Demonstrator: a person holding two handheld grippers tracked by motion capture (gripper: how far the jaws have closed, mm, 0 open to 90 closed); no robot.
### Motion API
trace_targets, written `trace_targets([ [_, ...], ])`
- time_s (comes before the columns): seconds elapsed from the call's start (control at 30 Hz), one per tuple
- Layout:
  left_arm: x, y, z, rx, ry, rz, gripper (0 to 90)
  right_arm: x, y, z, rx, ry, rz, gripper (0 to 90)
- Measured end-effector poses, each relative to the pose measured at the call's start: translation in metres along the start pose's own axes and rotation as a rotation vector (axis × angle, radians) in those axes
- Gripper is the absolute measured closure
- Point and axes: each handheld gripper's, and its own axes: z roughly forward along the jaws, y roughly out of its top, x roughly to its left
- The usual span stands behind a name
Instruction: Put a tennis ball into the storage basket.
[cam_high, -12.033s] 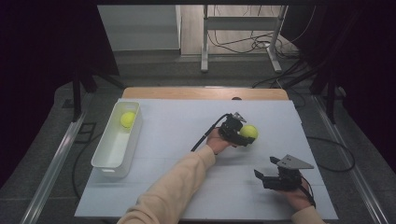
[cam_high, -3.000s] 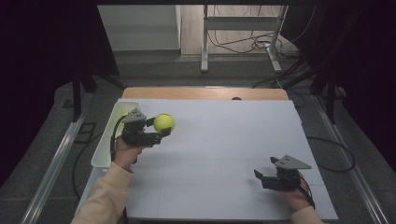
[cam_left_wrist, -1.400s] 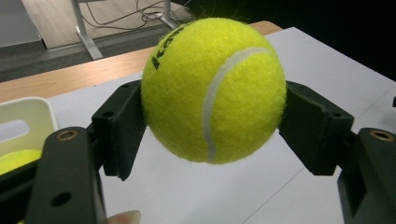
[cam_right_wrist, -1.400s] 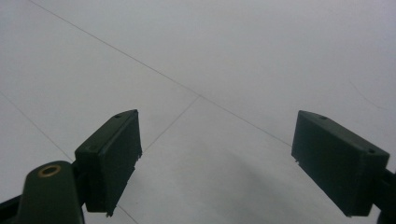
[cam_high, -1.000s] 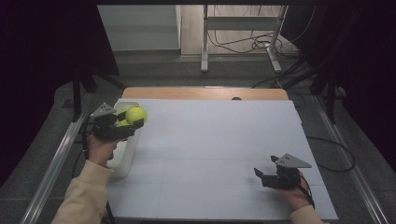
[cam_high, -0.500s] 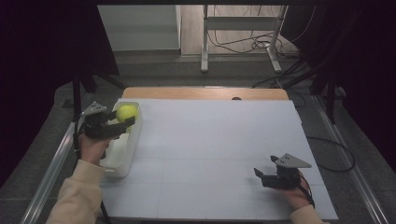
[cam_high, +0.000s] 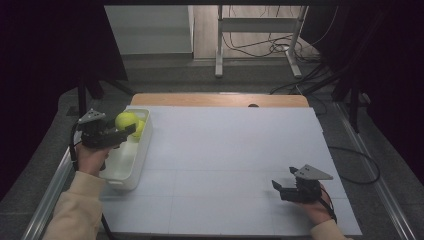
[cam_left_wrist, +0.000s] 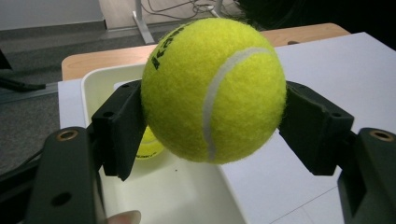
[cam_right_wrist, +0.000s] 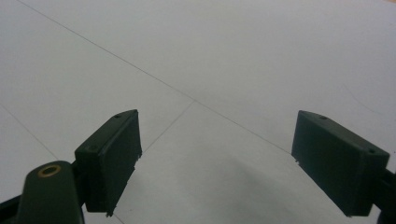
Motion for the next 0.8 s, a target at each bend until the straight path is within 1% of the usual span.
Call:
trace_targets([
  [0.13, 0.001, 0.0, 0.001, 0.004, 0.008, -0.001, 27.4, 0.0, 0.0, 0.0, -0.001, 0.003, -0.001, 16.2],
  [0.27, 0.002, 0.002, 0.004, 0.023, 0.02, -0.001, 27.3, 0.0, 0.0, 0.0, -0.001, 0.003, 0.0, 16.2],
  [0.43, 0.007, 0.002, 0.008, 0.042, 0.031, -0.011, 27.4, 0.0, 0.0, 0.0, 0.003, 0.004, -0.003, 16.2],
  [0.6, 0.013, 0.001, 0.016, 0.084, 0.051, -0.02, 27.3, 0.0, 0.0, 0.0, 0.004, 0.004, -0.003, 16.2],
  [0.7, 0.015, 0.0, 0.021, 0.109, 0.058, -0.03, 27.2, 0.0, 0.0, 0.001, 0.004, 0.004, -0.002, 16.2],
  [0.73, 0.015, 0.0, 0.021, 0.109, 0.058, -0.03, 27.2, 0.0, 0.0, 0.001, 0.004, 0.004, -0.002, 16.2],
  [0.8, 0.016, 0.0, 0.024, 0.129, 0.057, -0.029, 27.3, 0.0, -0.001, 0.001, 0.004, 0.004, -0.002, 16.2],
])
